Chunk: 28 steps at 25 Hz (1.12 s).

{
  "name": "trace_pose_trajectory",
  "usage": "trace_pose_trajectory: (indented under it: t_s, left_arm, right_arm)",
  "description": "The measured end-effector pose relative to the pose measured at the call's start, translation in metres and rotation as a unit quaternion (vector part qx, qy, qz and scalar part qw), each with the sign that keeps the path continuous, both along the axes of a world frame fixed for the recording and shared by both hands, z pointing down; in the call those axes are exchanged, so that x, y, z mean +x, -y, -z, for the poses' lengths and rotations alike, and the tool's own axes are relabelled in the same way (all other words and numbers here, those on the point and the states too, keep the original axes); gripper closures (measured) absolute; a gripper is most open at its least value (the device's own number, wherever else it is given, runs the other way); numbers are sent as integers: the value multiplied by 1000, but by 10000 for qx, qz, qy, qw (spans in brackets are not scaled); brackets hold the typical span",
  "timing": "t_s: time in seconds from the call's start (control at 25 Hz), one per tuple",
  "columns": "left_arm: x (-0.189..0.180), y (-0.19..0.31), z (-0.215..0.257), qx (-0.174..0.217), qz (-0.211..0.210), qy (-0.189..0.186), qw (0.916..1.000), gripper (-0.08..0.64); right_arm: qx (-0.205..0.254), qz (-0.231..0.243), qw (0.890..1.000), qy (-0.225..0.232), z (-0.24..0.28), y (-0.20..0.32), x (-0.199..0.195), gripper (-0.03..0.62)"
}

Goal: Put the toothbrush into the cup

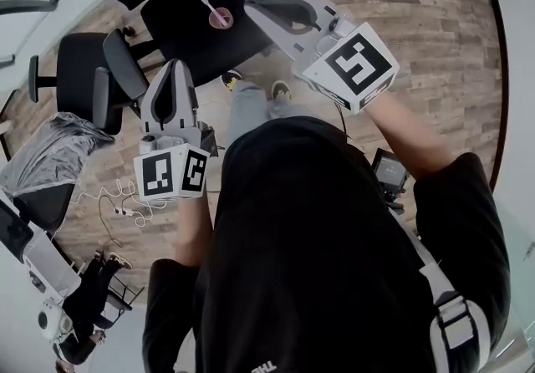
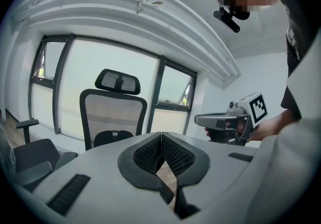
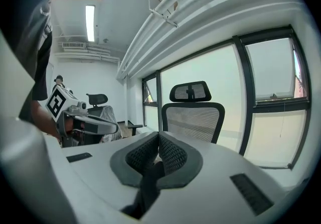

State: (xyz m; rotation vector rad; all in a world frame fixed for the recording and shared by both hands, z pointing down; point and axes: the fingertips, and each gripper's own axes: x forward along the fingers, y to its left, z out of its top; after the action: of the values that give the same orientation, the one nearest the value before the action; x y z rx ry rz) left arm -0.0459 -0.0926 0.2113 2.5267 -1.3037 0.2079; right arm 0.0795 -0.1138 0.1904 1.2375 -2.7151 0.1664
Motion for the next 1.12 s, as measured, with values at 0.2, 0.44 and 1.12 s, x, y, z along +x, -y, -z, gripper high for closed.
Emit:
trace_pose_trajectory:
  t_s: [0.2,0.44,1.12]
  left_arm:
    - [9,-21,13,113,-15,-43,9999,537]
    - [16,-37,21,195,-24,-23,9998,537]
    - [0,-48,25,359,176,-99,9992,537]
  right_arm:
    - [2,6,10000,59,4,-27,10,571]
    - [51,63,9999,76,9,-42,19,572]
    - [180,187,9997,-35,10,-47,-2,572]
